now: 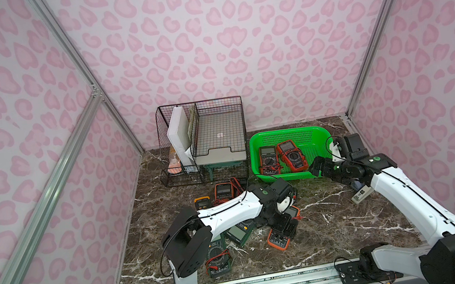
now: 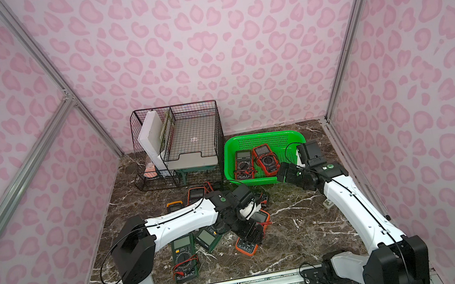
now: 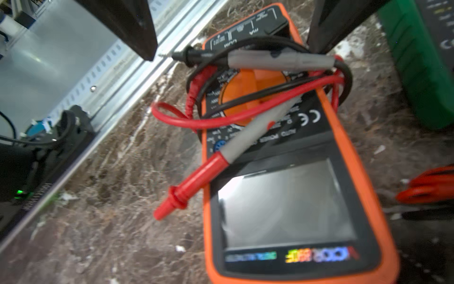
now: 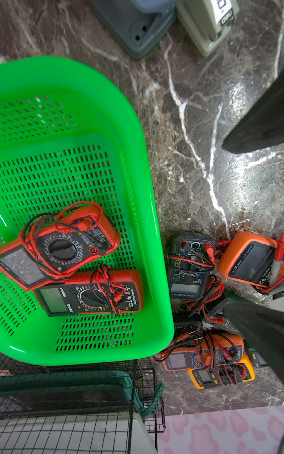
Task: Put the multimeter into the basket
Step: Pick up the multimeter from the center of the board.
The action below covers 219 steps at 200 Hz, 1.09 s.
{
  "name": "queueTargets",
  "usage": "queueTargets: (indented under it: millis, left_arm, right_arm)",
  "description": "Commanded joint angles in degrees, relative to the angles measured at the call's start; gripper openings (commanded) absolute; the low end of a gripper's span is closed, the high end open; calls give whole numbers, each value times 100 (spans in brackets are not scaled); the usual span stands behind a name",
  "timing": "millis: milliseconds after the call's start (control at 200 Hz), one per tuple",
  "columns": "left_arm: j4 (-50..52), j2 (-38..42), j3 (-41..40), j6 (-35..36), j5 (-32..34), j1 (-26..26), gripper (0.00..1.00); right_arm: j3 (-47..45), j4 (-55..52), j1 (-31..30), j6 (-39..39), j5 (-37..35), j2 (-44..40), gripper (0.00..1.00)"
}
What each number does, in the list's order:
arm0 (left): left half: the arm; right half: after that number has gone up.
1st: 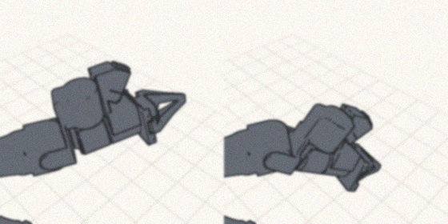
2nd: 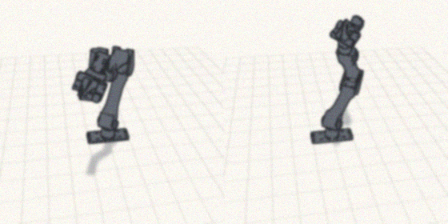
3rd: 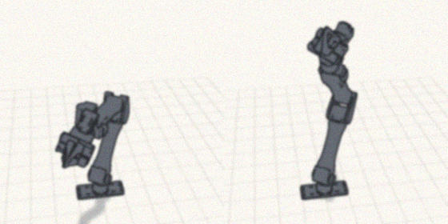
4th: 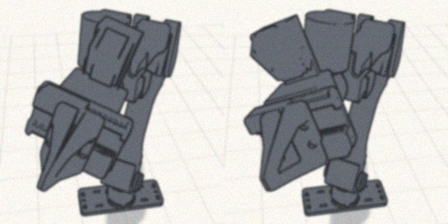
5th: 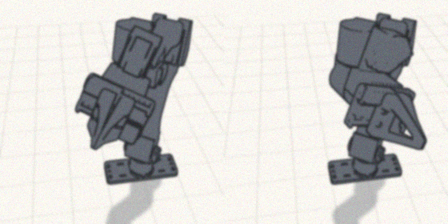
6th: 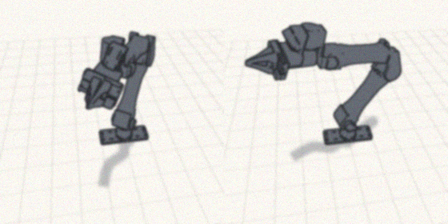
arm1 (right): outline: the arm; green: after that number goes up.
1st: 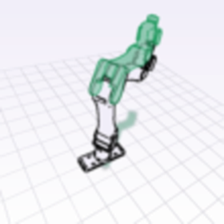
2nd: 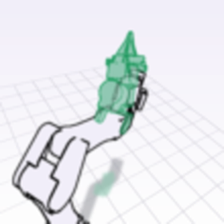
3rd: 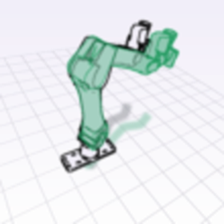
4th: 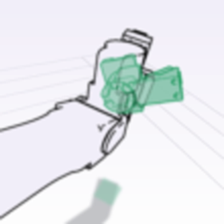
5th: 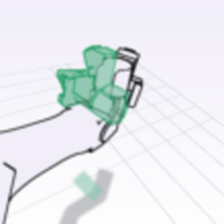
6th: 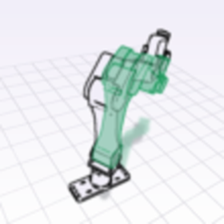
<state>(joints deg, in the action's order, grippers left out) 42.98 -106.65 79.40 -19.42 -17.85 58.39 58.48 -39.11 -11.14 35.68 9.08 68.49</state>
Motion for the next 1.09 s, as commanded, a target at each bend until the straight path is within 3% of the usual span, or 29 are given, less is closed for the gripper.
queueTargets:
  millis: [0, 250, 585, 840, 1090]
  left_arm:
    - [146, 22, 179, -29, -232, 67, 98]
    - [710, 888, 235, -177, 828, 54, 99]
    - [1903, 2067, 86, -1010, 2146, -187, 99]
    - [2096, 2982, -548, -1327, 2335, -750, 98]
    - [2179, 3356, -758, -1380, 2410, -864, 99]
  right_arm:
    - [8, -248, 11, 59, -177, -72, 99]
    - [-112, -600, -382, 519, -434, -420, 99]
    - [-499, -841, -3101, 3153, -1604, -624, 99]
    - [-177, -904, -4837, 4479, -2313, 549, 99]
    - [324, -1050, -5492, 5047, -2512, 1576, 99]
